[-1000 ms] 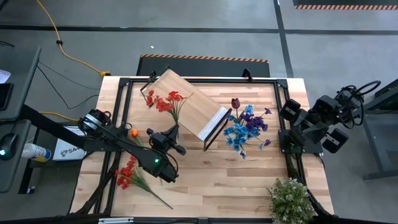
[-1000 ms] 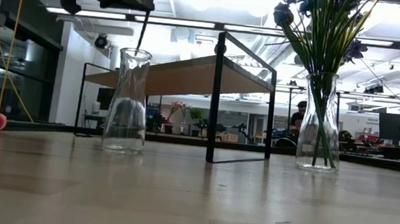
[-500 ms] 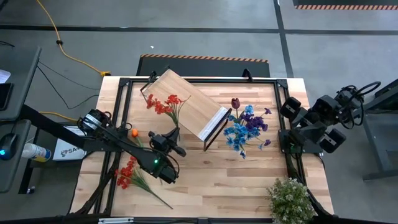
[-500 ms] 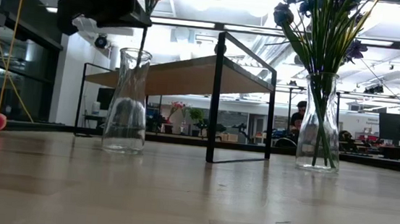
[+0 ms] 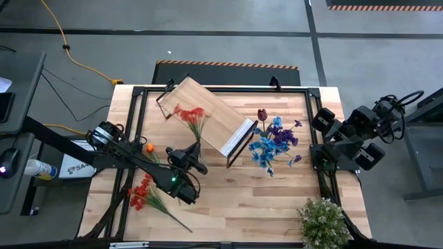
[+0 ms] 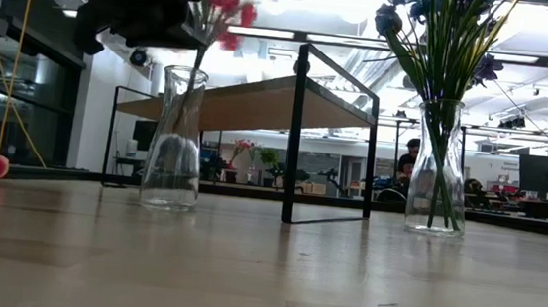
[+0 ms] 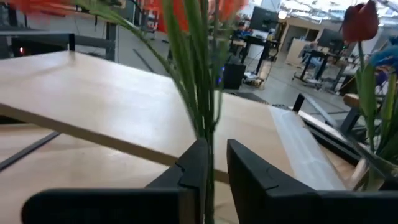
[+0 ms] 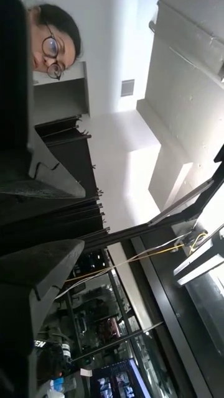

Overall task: Pick and place flowers into a vace then onto a shelf
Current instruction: Put the top red flowers into the left transparent flower vase, then put the orange tulip into the left transparent flower vase

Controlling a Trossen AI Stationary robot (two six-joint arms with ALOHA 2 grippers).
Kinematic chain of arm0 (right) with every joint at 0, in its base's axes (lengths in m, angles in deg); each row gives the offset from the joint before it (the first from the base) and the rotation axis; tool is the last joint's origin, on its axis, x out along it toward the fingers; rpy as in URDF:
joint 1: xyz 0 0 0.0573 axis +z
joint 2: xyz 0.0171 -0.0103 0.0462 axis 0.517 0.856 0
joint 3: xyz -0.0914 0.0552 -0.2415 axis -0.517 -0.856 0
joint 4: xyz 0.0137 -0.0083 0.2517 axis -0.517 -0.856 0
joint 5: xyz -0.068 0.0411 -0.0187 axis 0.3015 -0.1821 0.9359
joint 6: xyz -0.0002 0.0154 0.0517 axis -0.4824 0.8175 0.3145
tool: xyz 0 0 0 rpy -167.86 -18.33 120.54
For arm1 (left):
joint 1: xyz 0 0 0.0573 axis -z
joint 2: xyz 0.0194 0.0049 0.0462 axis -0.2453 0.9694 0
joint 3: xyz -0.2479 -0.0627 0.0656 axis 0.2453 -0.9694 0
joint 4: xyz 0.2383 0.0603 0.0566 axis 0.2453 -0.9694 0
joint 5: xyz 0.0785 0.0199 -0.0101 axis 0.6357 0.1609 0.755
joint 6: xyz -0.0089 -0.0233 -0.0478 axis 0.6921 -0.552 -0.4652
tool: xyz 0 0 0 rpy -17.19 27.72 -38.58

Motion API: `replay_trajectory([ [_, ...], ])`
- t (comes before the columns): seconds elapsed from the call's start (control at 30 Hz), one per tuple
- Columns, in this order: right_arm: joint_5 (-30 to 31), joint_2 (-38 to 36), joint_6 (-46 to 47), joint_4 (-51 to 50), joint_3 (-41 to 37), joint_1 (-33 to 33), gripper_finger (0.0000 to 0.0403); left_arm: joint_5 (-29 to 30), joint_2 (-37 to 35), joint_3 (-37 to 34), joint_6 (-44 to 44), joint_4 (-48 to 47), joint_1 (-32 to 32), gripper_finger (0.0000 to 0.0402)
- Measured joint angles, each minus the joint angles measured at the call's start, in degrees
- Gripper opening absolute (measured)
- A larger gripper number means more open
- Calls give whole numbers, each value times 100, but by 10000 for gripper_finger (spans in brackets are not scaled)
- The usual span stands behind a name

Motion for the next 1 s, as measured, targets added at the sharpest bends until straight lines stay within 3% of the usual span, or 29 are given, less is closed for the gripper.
replay_trajectory([
  [0.3,-31,0,2,-3,-1,-2,110,-315,0,0,-13,147,118,91],
  [1.0,-80,2,2,-49,-1,0,110,-316,-283,22,-29,372,1356,90],
])
